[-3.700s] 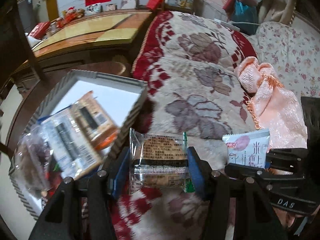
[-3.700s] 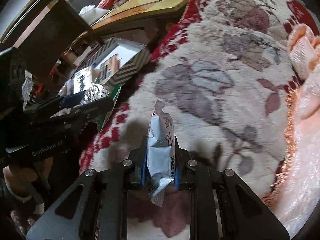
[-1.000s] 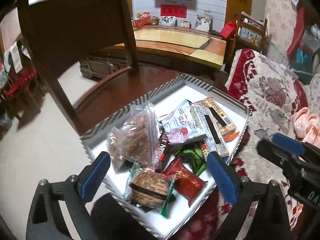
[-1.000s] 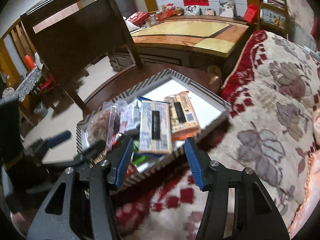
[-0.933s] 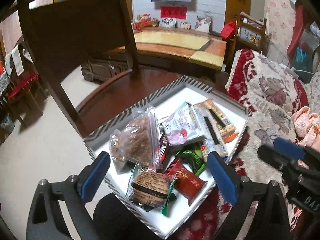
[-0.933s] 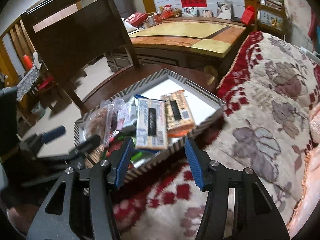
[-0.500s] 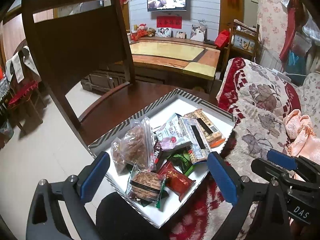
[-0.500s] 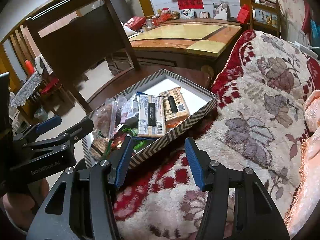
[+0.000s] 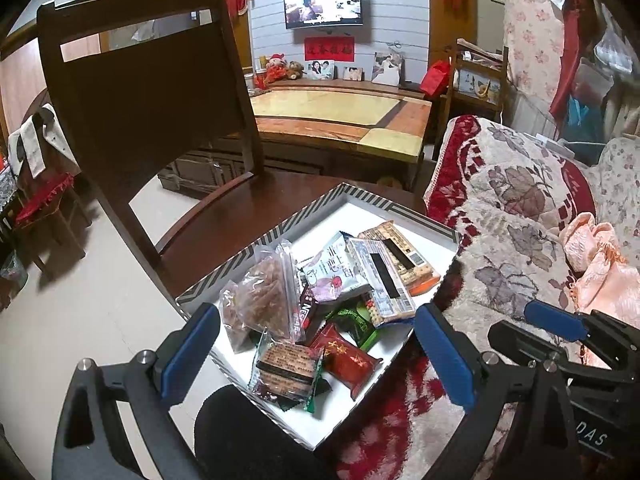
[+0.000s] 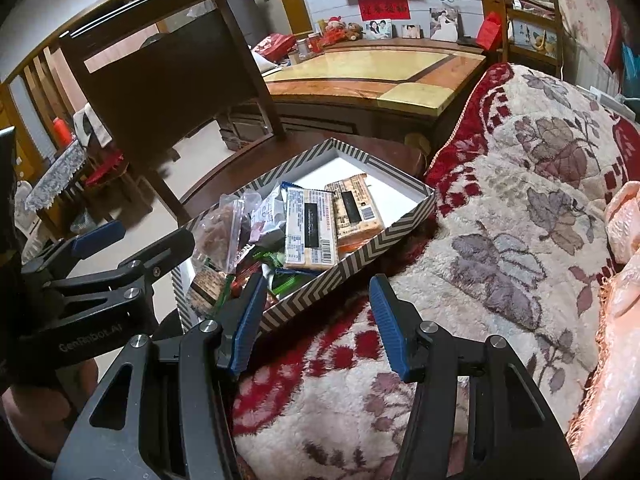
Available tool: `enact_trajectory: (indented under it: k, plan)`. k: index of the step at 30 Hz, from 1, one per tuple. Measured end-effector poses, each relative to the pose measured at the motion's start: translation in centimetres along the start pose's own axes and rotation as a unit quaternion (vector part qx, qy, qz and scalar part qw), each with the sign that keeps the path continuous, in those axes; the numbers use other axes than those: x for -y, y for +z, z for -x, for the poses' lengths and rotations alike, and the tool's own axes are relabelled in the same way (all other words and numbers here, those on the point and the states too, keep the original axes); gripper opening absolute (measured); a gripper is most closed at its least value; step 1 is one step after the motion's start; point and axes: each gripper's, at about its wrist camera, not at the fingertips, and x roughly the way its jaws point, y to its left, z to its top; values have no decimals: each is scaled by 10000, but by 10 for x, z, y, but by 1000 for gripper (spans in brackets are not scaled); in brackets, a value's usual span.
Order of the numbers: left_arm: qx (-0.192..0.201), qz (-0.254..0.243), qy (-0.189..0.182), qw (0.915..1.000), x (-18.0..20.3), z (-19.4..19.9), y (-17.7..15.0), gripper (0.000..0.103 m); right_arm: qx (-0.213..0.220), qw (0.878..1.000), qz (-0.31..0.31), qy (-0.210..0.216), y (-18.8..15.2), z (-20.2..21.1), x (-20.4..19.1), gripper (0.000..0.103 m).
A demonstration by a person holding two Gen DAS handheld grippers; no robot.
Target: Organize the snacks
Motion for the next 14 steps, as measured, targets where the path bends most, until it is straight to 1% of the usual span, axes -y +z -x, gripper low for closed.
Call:
enact_trajectory:
  k: [4,10,14]
  plan:
    - [-25,5,-67,10000,0,-2,-2,99,-9,10000,-15,-24,-1,1,1,53]
    - [112,-79,-104,9999,3,0,-3,99,-79,10000,-47,-39,-3,-1,4,53]
    - [118,-85,-120,9998,6,1,-3,99,-70,9999,-66,-56,-4,2,6,53]
